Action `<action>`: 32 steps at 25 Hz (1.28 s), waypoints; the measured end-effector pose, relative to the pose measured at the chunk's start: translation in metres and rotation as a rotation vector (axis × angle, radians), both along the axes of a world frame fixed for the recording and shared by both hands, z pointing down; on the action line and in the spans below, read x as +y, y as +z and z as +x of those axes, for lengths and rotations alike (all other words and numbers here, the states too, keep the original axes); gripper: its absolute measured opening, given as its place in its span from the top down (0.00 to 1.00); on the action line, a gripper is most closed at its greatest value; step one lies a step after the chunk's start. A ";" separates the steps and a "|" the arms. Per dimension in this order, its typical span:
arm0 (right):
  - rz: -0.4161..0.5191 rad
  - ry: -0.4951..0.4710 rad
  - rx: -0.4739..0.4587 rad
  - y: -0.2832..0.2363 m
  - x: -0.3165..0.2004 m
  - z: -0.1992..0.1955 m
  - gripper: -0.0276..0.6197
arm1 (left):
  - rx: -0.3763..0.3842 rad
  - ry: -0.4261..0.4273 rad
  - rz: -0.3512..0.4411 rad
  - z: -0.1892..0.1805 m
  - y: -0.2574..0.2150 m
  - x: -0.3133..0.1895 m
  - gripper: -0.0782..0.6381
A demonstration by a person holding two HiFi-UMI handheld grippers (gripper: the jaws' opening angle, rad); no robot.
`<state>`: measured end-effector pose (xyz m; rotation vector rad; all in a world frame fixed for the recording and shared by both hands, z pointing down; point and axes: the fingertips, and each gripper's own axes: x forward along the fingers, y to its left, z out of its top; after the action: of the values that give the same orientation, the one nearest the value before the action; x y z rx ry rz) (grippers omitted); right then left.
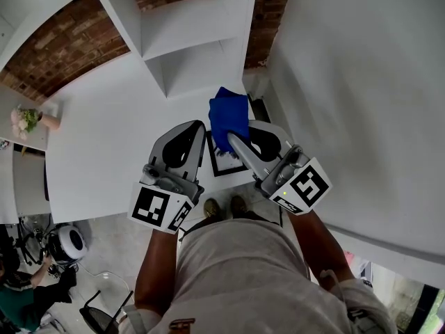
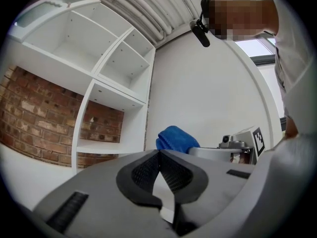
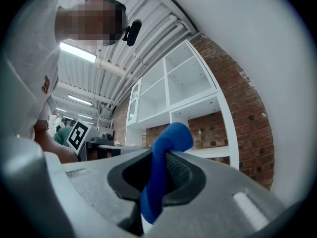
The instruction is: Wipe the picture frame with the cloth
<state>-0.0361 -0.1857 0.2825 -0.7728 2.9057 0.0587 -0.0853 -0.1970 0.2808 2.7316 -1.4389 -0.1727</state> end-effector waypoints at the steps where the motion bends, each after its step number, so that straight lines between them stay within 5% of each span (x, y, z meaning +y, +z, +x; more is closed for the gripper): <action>1: 0.000 0.002 0.002 0.000 0.000 0.000 0.88 | -0.003 0.003 0.002 0.002 0.000 0.001 0.89; 32: -0.014 0.007 0.015 0.005 0.000 0.002 0.89 | -0.006 0.017 -0.013 0.005 0.006 0.002 0.89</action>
<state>-0.0340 -0.1854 0.2877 -0.7876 2.9210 0.0449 -0.0801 -0.1947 0.2869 2.7355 -1.4133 -0.1539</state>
